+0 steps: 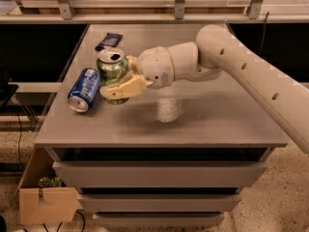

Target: Move green can near pepsi can

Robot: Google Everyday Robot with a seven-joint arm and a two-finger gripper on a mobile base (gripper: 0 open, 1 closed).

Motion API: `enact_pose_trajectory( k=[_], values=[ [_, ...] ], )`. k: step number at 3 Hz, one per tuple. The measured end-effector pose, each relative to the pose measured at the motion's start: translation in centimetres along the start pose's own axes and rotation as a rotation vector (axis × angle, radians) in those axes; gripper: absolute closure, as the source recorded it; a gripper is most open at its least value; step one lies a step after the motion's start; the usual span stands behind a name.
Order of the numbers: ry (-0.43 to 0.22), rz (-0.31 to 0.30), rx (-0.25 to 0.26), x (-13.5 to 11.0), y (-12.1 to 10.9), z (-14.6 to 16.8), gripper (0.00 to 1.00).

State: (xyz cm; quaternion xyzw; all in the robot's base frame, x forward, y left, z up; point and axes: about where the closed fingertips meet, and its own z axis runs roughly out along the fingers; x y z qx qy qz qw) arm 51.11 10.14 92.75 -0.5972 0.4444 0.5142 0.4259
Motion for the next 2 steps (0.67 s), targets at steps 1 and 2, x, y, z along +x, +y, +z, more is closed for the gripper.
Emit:
enact_pose_trajectory(
  k=[1,2],
  values=[
    [-0.013,0.008,0.012,1.1,1.3,0.5,1.00],
    [-0.031,0.005,0.032,2.5,1.9,0.8,1.00]
  ],
)
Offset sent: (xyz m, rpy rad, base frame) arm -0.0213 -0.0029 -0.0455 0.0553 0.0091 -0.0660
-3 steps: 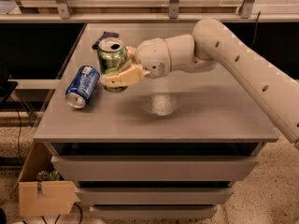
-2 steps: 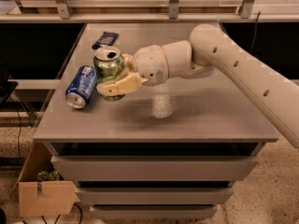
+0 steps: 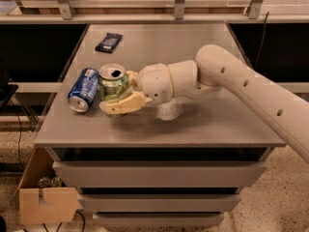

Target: Move green can near pepsi can

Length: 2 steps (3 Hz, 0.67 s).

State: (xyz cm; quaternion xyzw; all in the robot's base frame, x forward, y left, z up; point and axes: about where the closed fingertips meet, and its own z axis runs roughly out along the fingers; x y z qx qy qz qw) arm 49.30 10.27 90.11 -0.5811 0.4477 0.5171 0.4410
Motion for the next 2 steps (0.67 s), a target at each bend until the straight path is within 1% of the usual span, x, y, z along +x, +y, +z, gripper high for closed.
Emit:
enact_pose_trajectory(
  k=[1,2],
  values=[
    [0.014,-0.016,0.017,0.78,0.02,0.30,1.00],
    [0.035,-0.038,0.027,1.05,-0.38,0.65,1.00]
  ],
)
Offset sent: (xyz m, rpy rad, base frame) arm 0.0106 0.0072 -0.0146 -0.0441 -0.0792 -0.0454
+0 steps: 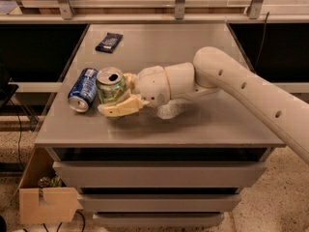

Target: Move green can near pepsi can

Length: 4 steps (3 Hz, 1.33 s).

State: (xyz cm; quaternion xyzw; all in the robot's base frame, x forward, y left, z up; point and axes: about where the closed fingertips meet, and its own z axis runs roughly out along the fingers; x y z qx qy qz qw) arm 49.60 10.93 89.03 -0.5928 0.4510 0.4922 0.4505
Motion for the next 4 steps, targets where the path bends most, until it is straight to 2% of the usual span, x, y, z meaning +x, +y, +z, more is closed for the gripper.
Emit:
enact_pose_trajectory(
  k=[1,4],
  values=[
    [0.015,-0.003,0.004,0.4,-0.3,0.2,0.83],
    [0.010,0.027,0.008,1.7,-0.9,0.0,0.14]
  ],
)
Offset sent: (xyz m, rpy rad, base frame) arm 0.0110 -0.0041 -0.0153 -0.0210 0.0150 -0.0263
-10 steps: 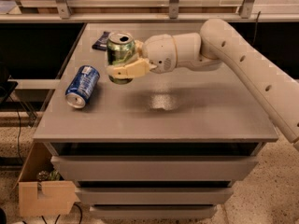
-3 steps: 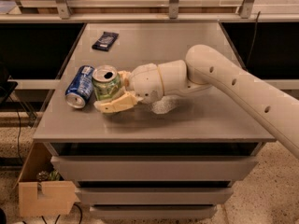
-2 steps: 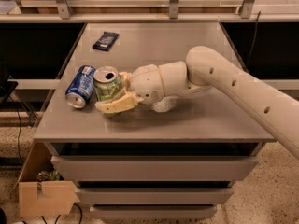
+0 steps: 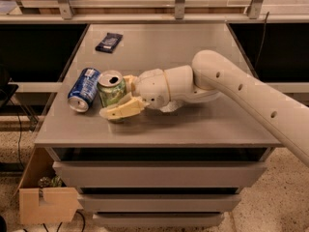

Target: Move green can near pepsi can

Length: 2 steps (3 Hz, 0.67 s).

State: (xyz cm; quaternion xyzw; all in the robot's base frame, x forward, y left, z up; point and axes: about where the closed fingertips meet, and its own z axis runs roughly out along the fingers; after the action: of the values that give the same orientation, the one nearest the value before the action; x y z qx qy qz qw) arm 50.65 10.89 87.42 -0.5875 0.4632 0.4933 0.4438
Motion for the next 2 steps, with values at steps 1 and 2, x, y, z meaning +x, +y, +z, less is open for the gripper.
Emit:
enact_pose_trajectory(
  k=[1,2],
  values=[
    [-0.004,-0.002,0.002,0.07,-0.36,-0.06,0.00],
    [-0.008,-0.008,-0.002,-0.04,-0.83,-0.13,0.00]
  ],
)
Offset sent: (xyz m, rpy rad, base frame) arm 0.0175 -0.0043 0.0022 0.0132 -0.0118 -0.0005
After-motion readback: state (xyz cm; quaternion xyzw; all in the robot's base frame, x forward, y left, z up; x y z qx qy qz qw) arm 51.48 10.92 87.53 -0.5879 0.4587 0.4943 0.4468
